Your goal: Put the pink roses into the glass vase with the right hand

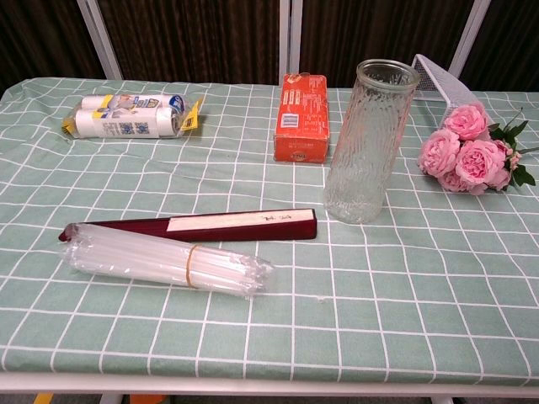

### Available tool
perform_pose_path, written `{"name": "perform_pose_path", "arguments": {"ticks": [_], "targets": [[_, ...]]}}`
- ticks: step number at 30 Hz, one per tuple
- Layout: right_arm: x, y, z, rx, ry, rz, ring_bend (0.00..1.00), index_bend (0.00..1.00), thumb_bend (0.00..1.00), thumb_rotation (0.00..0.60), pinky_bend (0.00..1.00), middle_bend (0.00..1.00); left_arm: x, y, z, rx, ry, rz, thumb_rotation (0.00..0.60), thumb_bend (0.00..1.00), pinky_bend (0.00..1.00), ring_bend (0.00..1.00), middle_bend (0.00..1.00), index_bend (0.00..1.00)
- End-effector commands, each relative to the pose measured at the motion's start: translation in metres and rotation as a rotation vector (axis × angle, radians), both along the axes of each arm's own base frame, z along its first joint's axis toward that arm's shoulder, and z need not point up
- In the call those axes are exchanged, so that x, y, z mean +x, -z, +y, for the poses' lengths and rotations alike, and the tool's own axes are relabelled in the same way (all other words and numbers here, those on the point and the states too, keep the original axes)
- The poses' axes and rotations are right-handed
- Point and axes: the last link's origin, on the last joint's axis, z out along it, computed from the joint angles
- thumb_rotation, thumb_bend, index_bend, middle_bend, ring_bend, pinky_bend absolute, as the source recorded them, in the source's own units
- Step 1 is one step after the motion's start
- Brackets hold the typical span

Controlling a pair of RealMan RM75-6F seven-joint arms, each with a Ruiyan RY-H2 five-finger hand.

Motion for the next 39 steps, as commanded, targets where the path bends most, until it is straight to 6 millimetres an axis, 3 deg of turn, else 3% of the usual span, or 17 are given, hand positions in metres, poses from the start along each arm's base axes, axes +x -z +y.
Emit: {"name": "perform_pose_path", "arguments": {"ticks": [1, 13, 17, 27, 39], "targets": [[0.000, 0.001, -0.001, 0.006, 0.000, -0.001, 0.00, 0.00, 0.22, 0.600, 0.00, 0.00, 0.001, -0.001, 0.000, 0.001, 0.003, -0.005, 0.600, 0.10, 0.15, 0.02, 0.05, 0.14], [-0.007, 0.010, -0.009, 0.046, 0.024, 0.022, 0.00, 0.00, 0.22, 0.600, 0.00, 0.00, 0.004, -0.001, 0.003, -0.008, 0.020, -0.022, 0.600, 0.10, 0.15, 0.02, 0.05, 0.14], [-0.010, 0.017, -0.020, 0.080, 0.026, 0.021, 0.00, 0.00, 0.22, 0.600, 0.00, 0.00, 0.007, -0.001, 0.004, -0.019, 0.029, -0.025, 0.600, 0.10, 0.15, 0.02, 0.05, 0.14], [-0.001, 0.017, -0.078, 0.124, -0.025, 0.085, 0.00, 0.00, 0.24, 0.600, 0.00, 0.02, -0.002, 0.001, 0.003, -0.026, 0.005, -0.020, 0.600, 0.10, 0.15, 0.02, 0.05, 0.14], [0.022, 0.038, -0.141, 0.213, -0.070, 0.123, 0.00, 0.00, 0.27, 0.600, 0.00, 0.06, -0.001, -0.001, 0.004, -0.022, 0.030, -0.032, 0.600, 0.10, 0.15, 0.02, 0.05, 0.11]]}}
